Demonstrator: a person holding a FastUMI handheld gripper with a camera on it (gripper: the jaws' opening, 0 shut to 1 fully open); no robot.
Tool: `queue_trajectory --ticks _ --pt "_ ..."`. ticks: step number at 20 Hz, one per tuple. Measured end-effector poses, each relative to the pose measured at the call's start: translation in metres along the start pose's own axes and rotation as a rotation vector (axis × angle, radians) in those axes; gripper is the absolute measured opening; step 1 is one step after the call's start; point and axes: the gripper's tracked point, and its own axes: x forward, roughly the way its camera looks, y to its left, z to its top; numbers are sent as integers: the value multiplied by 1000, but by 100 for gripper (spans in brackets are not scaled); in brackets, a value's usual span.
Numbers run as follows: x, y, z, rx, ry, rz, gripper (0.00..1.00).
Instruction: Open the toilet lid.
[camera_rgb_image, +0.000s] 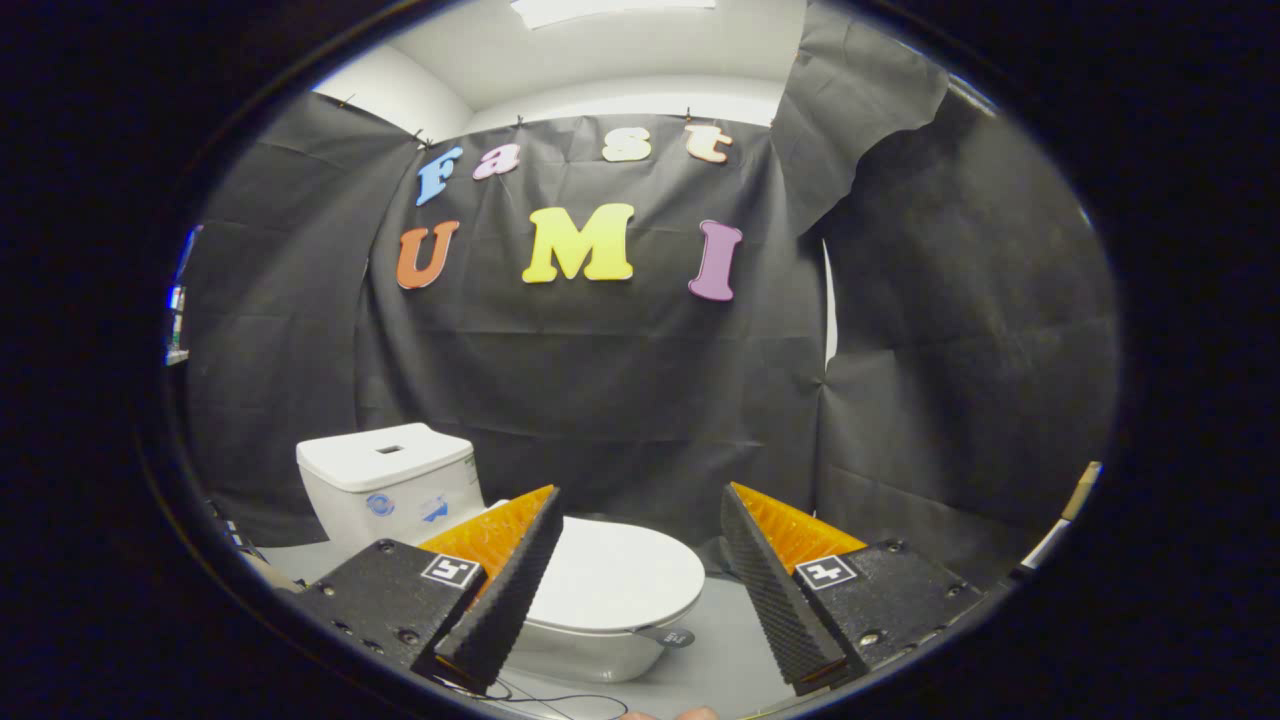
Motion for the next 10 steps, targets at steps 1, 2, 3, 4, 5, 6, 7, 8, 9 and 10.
queue_trajectory --ticks 1,2,3,4,5,6,7,8,9,10 --pt "5 1 -6 11 26 4 99" --pt "13 0 -20 22 80 1 99" --pt "17 -3 -36 37 152 -12 99" --pt "22 -5 -48 67 201 -15 100" --pt "27 -8 -59 103 235 -16 100" --pt "32 -11 -66 135 269 -19 100" --pt "36 -14 -73 154 306 -26 99" --pt "40 -18 -80 169 331 -36 99" --pt "46 -21 -85 178 351 -46 100" --pt "51 -24 -92 187 373 -60 100"
